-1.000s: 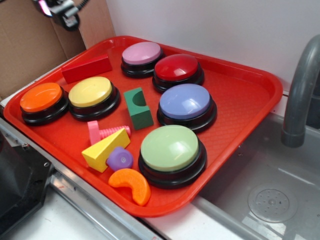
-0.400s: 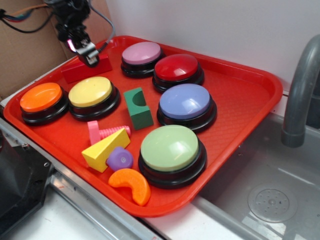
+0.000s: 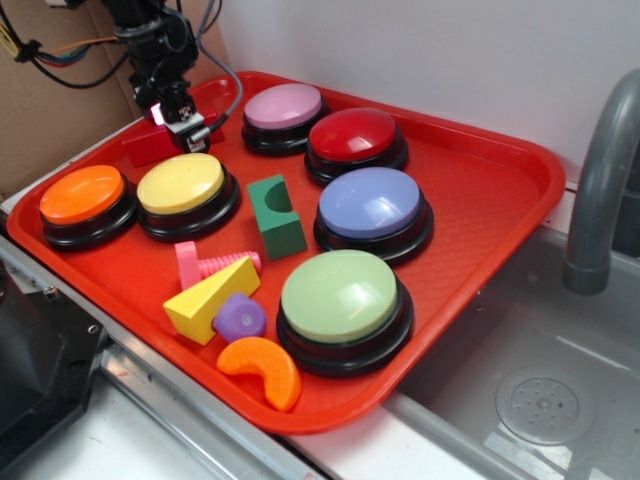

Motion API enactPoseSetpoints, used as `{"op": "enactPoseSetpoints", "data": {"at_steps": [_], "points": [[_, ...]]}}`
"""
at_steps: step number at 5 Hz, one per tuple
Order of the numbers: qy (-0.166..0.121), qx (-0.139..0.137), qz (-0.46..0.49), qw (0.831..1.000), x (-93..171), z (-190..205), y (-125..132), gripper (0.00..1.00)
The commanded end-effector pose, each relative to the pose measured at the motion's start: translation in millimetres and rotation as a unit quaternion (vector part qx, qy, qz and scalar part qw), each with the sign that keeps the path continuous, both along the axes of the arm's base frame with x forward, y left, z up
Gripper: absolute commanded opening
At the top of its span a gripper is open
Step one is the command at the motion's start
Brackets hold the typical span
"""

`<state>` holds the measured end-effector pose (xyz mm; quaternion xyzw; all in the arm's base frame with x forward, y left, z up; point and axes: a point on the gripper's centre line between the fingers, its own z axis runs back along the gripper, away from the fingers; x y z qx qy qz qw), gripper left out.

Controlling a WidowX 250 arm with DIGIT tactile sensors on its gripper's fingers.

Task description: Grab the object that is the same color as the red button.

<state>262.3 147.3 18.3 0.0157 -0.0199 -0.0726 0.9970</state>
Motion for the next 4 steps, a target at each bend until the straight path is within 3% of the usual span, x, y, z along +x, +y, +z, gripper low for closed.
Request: {"op": "enactPoseSetpoints", "data": {"at_steps": [1,2,4], "points": [[-0.017,0.017,-0.019,1.0,14,13,-3,0.0],[-0.019,0.01,-0.001,1.0,12,26,-2,0.0],[-0.035,0.04,0.11,0.993,3,81,-18,0.0]]}}
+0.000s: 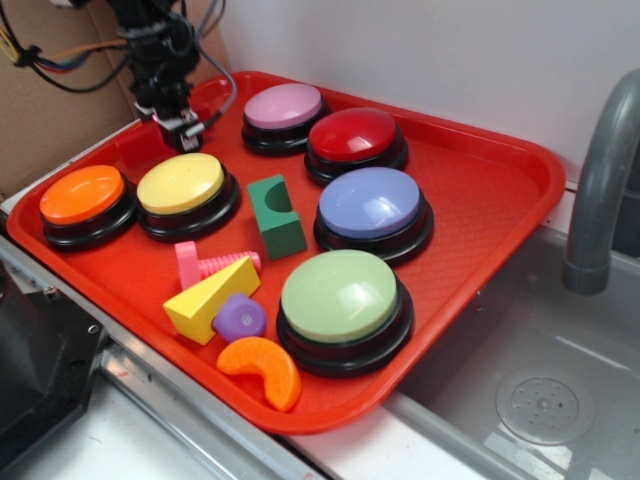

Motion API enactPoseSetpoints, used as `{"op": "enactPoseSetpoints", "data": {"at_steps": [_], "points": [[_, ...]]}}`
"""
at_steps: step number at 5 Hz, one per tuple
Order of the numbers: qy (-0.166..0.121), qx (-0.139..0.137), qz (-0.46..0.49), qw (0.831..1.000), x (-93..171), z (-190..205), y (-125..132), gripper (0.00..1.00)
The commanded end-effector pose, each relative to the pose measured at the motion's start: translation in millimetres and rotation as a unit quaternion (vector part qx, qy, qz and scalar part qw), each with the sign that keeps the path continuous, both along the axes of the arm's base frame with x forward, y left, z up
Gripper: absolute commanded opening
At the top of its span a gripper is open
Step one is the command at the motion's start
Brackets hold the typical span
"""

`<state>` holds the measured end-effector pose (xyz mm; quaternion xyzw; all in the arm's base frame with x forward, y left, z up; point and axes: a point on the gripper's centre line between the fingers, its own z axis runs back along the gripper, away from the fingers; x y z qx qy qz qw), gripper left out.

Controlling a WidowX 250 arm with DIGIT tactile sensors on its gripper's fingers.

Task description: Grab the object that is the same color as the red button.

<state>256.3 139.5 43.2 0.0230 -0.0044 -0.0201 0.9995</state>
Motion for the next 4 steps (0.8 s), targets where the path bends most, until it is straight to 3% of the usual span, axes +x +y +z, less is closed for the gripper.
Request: {"op": "enactPoseSetpoints", "data": {"at_steps": [1,3,4], "points": [[-0.062,0.021,0.108,0.992,-5,88,-40,0.0],[-0.057,-0.019,0.143,0.988,-23,104,-92,0.0],[-0.053,-0.016,0.168,0.984,-27,104,-106,0.0]]}}
